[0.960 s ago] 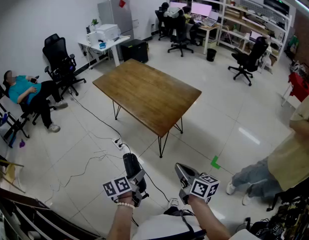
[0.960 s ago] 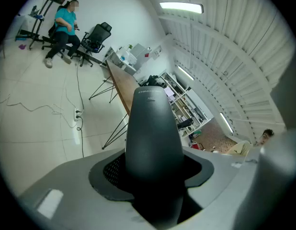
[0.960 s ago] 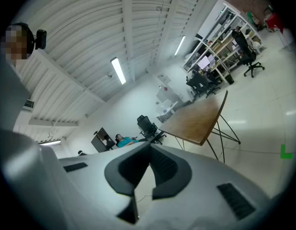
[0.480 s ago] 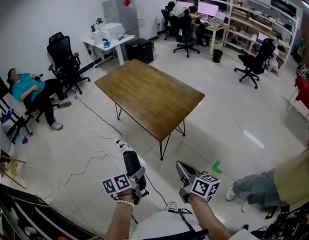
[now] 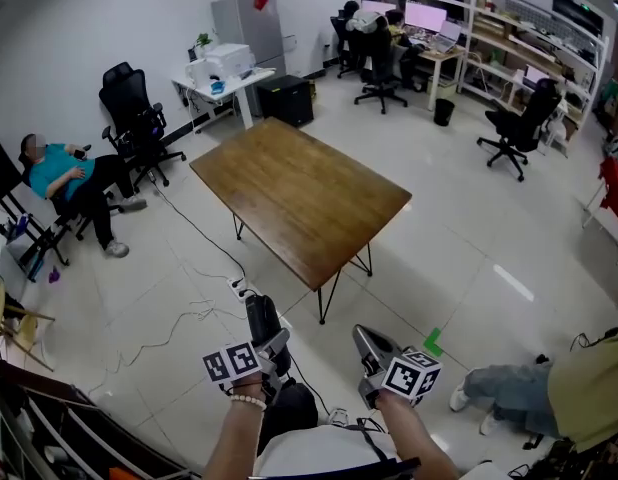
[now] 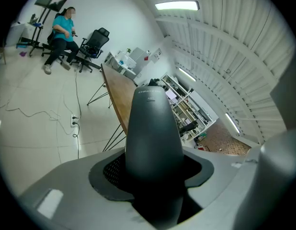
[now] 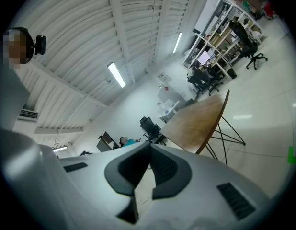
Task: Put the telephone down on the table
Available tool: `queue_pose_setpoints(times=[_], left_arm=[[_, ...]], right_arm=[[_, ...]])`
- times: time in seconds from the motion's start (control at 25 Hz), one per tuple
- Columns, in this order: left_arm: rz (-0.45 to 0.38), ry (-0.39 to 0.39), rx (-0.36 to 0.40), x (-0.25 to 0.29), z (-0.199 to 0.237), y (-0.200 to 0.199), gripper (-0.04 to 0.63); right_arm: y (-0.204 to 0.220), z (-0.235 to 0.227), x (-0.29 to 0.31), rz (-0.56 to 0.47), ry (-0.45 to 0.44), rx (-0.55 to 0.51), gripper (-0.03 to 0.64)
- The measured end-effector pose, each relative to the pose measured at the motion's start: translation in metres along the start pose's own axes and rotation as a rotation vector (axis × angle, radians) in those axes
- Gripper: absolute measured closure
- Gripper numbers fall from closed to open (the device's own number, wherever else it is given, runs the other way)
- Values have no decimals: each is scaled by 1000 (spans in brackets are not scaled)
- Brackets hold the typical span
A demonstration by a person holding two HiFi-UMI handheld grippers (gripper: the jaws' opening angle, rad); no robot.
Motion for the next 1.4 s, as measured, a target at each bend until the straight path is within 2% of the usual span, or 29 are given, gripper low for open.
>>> queue_pose_setpoints(times=[0.24,0.56,0.84,1.04,1.4], left_arm=[[29,-1,6,23,10,-12,316],[59,7,-22,69,27,-38,316],[71,1,-32,104,55,-89,316],[93,10,-33,134,68,-128,316],[128,30,-30,177,87,-172,316]], right_arm=[[2,-14,18,10,16,17,615],[-21,-37,49,12,60,18,615],[-36,-44,111,52,58,10,615],[-68,-45,153,16,69,-6,615],[-92,-53,203,-8,102,-18,615]])
Point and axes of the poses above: the fingertips, and each gripper's own axes: x forward along the fingers, z to its left, y out of its underside, the point moved 3 cm from there along -x, backward along the fingers, and after that the axes turned 7 degrees about y, right-handed, at the moved point
